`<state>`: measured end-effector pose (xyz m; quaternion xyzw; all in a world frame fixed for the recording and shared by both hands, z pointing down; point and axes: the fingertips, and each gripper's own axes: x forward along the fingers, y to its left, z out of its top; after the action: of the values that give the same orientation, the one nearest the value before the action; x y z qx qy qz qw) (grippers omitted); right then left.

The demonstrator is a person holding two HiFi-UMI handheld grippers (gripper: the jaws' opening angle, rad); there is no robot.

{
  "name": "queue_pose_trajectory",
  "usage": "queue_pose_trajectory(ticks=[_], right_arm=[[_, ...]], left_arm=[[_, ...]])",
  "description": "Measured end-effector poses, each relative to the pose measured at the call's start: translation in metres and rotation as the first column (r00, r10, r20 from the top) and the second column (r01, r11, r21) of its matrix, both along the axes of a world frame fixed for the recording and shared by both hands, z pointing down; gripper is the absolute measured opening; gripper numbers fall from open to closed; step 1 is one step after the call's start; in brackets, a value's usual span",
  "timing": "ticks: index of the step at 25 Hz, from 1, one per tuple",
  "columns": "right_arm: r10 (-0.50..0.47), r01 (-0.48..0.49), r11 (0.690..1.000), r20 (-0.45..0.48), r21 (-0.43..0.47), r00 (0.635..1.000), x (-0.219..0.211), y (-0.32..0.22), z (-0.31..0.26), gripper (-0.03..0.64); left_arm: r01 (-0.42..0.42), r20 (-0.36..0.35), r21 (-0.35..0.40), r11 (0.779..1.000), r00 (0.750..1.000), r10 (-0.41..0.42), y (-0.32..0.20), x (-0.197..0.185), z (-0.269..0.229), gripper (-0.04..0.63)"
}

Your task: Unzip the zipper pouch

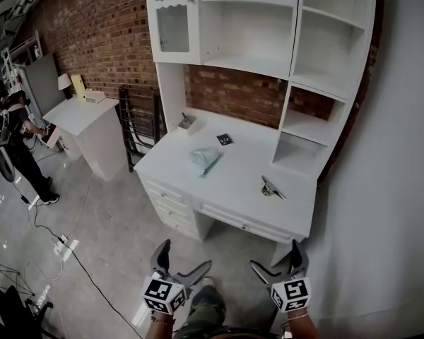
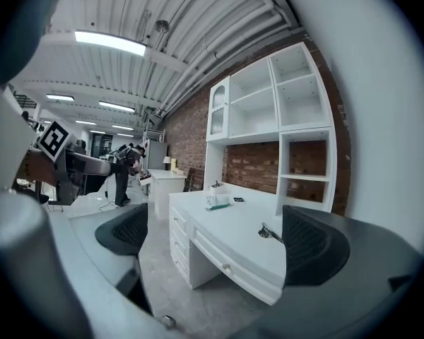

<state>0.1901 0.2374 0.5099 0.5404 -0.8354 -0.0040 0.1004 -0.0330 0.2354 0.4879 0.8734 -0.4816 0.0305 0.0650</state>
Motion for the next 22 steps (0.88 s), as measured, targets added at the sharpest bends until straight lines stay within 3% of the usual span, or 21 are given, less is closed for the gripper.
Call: queue_pose_trajectory(ticks=[8,22], right_arm=[[0.027,-0.027,1.000,0.050,-0.011,0.998,-0.009,-0.098,-0.016,0.568],[-0.005,0.011,0.997,0.072,-0.077,0.997,-0.050,-0.256,-0.005,0.563]], left_arm=[[0.002,0.022,0.001,1.000,1.000,-0.002,-0.098,-0.016,-0.009,0.568],[0.011,0.157,-0.014,1.000,0.988,-0.009,-0.249,-0.067,0.000,0.566]])
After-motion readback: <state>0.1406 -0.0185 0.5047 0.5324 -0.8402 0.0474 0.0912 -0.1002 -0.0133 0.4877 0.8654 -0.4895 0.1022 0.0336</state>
